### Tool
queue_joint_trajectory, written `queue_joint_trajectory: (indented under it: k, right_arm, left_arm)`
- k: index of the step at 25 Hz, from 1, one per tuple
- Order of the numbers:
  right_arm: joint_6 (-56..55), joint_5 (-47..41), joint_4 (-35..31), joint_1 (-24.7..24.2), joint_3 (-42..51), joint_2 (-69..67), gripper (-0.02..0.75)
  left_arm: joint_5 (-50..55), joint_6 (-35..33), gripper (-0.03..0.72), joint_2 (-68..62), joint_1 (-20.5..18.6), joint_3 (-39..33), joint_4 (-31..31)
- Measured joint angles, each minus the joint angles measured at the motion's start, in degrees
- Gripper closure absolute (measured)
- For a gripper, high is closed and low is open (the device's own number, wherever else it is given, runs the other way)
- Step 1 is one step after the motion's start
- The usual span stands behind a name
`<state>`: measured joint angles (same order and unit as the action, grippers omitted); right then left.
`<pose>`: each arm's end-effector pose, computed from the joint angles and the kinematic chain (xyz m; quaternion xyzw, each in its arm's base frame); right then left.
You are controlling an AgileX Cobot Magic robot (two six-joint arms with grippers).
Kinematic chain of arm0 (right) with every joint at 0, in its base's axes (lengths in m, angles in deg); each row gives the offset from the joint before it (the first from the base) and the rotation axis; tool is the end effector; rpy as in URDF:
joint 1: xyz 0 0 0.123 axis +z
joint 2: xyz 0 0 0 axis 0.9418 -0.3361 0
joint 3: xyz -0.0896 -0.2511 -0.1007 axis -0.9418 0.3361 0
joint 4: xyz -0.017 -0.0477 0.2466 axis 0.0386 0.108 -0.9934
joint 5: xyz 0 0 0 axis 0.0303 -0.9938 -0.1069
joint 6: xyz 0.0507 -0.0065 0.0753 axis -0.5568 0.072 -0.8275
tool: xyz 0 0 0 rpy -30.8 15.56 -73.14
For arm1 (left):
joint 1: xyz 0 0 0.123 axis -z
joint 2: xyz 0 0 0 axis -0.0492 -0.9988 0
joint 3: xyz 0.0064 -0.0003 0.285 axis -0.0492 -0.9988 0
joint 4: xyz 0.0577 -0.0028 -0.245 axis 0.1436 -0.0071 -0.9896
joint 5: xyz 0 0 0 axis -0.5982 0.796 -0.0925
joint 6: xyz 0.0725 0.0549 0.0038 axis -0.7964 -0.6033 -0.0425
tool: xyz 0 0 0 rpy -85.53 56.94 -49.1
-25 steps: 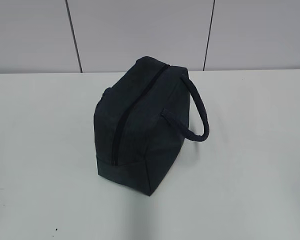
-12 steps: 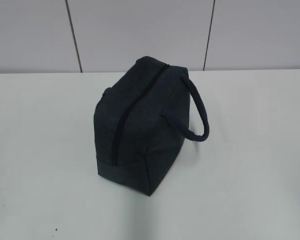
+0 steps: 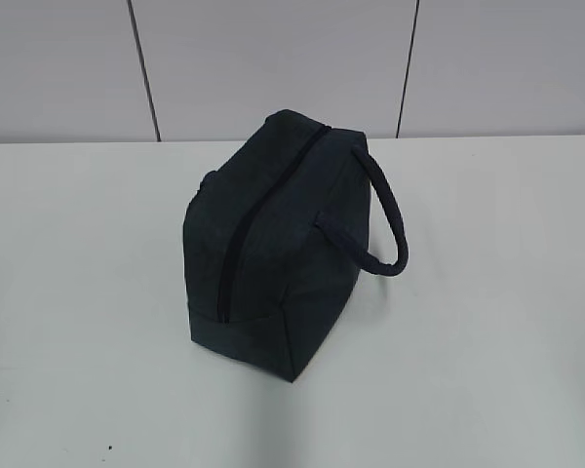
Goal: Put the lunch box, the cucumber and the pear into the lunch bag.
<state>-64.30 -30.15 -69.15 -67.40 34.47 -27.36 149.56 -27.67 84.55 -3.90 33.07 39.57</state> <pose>-0.0120 0.0000 0.2696 -0.0847 0.8682 -0.0185 0.4886 -0.0121 -0.0009 0.2790 -0.0077 0.8552 0.0008 0.5183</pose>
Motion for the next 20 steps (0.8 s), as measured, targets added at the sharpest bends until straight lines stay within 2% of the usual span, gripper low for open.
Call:
queue_joint_trajectory:
  k: [20]
  right_arm:
    - [0.0,0.0,0.0,0.0,0.0,0.0,0.389]
  left_arm:
    - [0.0,0.0,0.449,0.0,0.0,0.0,0.0]
